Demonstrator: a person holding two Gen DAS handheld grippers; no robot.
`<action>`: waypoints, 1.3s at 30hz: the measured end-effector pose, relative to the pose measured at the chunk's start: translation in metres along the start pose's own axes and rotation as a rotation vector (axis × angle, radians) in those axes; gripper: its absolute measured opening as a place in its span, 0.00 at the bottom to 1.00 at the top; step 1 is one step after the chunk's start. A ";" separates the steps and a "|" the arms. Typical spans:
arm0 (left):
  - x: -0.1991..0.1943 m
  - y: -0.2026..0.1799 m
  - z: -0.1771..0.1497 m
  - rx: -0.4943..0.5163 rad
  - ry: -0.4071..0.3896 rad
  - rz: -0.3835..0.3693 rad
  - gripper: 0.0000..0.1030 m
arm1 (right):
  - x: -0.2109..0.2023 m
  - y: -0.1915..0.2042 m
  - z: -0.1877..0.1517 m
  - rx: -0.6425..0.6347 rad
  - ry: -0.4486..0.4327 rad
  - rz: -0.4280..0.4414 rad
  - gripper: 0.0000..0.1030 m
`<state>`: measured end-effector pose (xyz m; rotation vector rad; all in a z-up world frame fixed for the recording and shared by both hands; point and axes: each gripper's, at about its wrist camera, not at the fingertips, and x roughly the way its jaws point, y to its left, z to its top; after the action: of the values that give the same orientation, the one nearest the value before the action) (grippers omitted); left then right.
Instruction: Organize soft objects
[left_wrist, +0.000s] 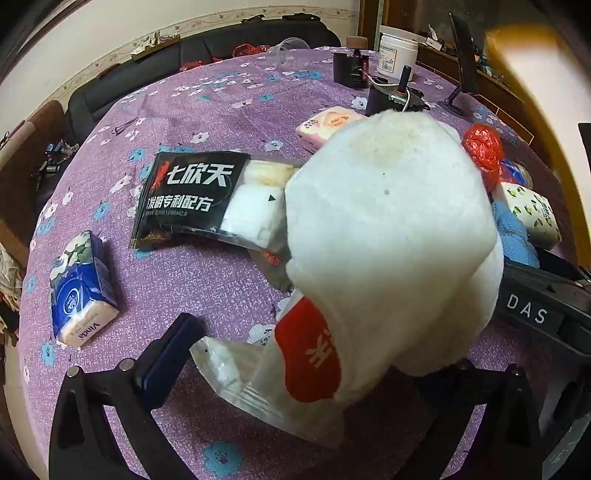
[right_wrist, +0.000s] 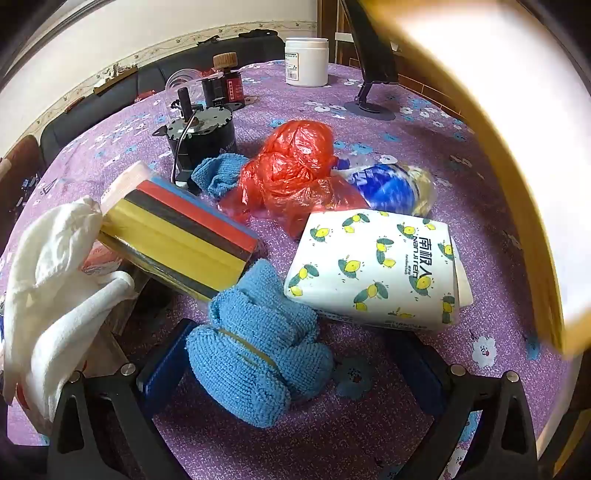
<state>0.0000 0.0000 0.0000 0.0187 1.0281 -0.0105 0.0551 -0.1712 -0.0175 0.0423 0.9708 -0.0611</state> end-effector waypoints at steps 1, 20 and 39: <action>0.000 0.000 0.000 0.002 0.000 0.003 1.00 | 0.000 0.000 0.000 0.000 0.000 0.000 0.99; 0.000 0.000 0.000 -0.001 0.002 0.000 1.00 | 0.000 0.000 0.000 0.000 0.000 0.000 0.99; 0.000 0.000 0.000 -0.003 0.002 0.000 1.00 | -0.001 -0.005 -0.001 -0.180 0.014 0.141 0.99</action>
<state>-0.0005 -0.0003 0.0002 0.0157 1.0297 -0.0086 0.0536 -0.1766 -0.0174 -0.0545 0.9820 0.1570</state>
